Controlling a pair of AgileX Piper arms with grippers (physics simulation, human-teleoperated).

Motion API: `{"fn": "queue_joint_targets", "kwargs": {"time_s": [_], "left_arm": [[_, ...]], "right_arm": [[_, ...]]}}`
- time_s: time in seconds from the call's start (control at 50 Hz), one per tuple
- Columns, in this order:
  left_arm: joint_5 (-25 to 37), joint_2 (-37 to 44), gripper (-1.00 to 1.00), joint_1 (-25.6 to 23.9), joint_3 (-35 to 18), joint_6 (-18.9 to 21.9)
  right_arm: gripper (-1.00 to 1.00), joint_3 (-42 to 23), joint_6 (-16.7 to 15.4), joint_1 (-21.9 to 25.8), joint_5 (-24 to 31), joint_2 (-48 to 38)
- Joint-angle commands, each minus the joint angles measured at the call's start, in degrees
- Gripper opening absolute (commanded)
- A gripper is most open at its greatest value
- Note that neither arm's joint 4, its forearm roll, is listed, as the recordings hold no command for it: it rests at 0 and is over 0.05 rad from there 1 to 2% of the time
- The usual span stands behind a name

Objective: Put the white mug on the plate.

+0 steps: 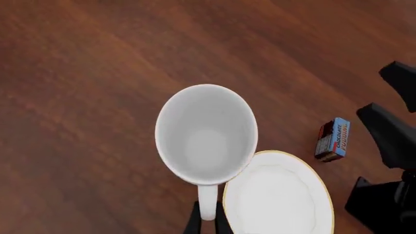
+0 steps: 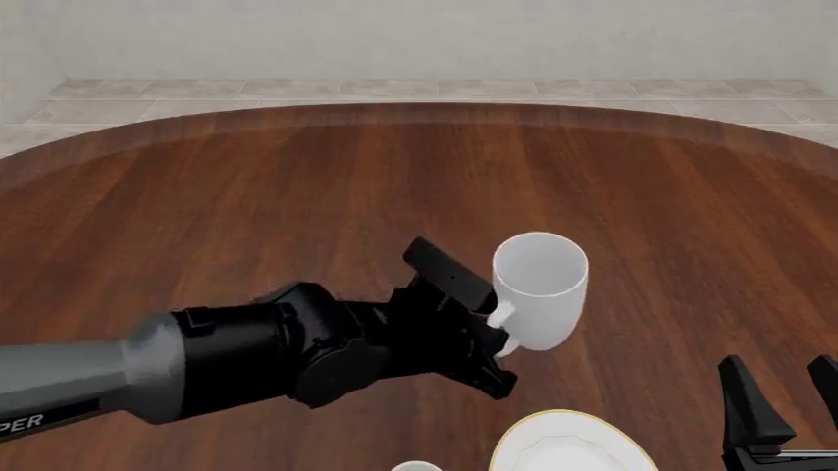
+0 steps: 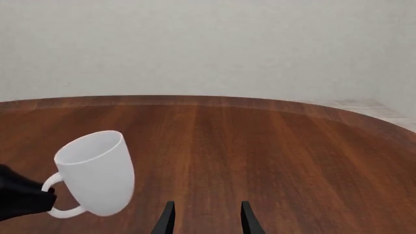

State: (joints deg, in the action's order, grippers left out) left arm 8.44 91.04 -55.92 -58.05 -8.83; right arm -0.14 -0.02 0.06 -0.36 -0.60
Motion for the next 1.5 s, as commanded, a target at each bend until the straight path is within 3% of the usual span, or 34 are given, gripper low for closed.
{"fn": "queue_joint_targets", "kwargs": {"time_s": [0.02,0.68,1.5], "left_arm": [[0.07,-0.1,-1.0,-3.02,-0.54,-0.29],[0.33,-0.23,-1.0,-8.53,-1.03,0.78],[-0.16,-1.89,-1.0,-12.54,1.97,1.63]], "right_arm": [[1.0,0.04,-0.02,-0.02,-0.16,-0.12],[1.0,0.04,-0.04,-0.02,-0.16,-0.11],[1.0,0.04,-0.03,-0.04,-0.16,-0.12]]}}
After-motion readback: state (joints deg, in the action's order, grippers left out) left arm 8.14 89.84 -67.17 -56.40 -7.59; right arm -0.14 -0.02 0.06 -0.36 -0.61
